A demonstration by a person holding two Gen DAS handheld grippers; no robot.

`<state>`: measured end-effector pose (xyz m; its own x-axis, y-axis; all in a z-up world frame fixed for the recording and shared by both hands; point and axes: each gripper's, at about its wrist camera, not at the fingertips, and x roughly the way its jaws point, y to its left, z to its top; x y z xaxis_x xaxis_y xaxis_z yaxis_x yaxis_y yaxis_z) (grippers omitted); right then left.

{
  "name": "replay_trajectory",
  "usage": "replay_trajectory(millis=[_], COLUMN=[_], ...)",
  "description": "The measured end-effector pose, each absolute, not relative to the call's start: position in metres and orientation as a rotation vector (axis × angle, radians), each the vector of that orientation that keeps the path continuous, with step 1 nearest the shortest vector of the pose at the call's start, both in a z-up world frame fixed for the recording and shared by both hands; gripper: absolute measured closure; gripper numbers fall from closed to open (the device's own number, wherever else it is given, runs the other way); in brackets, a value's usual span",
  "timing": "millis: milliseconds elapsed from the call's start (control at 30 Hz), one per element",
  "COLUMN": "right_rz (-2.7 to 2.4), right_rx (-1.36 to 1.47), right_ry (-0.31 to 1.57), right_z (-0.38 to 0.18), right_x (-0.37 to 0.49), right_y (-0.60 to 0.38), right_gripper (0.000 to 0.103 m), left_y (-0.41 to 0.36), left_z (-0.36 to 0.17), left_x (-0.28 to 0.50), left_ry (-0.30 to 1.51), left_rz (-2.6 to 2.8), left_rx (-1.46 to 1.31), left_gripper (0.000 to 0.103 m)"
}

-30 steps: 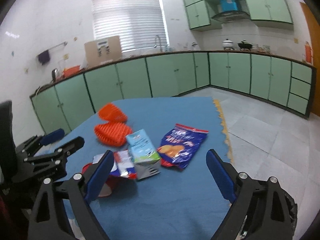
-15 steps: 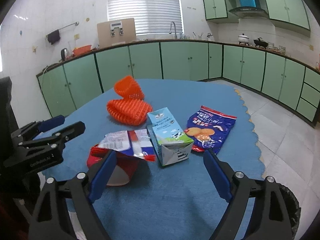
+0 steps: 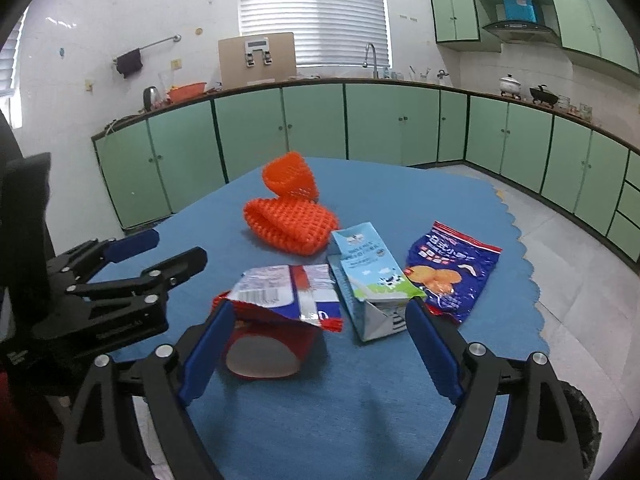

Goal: Collect trash
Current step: 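Grasp the large blue biscuit bag with the right gripper, then lift the blue biscuit bag upward with the right gripper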

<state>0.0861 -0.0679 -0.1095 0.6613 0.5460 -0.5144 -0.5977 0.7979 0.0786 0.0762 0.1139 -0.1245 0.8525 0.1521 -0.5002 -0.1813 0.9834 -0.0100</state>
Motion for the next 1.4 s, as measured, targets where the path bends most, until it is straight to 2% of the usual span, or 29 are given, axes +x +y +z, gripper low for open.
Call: replay_trajectory(millis=[267,467,767,867,933,1067,1300,1400], right_rz=[0.691,0.709,0.720,0.726,0.732,0.745,0.730,0.717], right_rx=[-0.146,-0.208,-0.118,-0.085,-0.085,-0.065,-0.044,-0.037], right_ry=[0.530,0.560,0.696,0.715,0.719,0.724,0.683,0.659], right_z=[-0.103,-0.113,-0.134,-0.135,-0.135,-0.132,-0.120,-0.113], right_x=[0.081,0.089,0.117,0.122,0.124,0.126,0.125,0.123], right_y=[-0.048,-0.030,-0.036,-0.041,-0.043,-0.046,-0.059,-0.067], right_gripper=[0.018,0.024,0.046,0.058,0.071,0.084,0.095,0.096], left_y=[0.131,0.144,0.143,0.143,0.142,0.139,0.126,0.118], left_z=[-0.123,-0.121,-0.121,-0.123,-0.124,-0.125,-0.128,-0.128], left_x=[0.072,0.067,0.072,0.074,0.075,0.076,0.076,0.075], left_ry=[0.515,0.513,0.511,0.517,0.520,0.527,0.539,0.541], left_rz=[0.218,0.243,0.223,0.219,0.215,0.201,0.148,0.121], left_rx=[-0.055,-0.077,-0.085,-0.089,-0.091,-0.093,-0.089,-0.092], left_gripper=[0.029,0.029,0.028,0.028,0.028,0.028,0.028,0.028])
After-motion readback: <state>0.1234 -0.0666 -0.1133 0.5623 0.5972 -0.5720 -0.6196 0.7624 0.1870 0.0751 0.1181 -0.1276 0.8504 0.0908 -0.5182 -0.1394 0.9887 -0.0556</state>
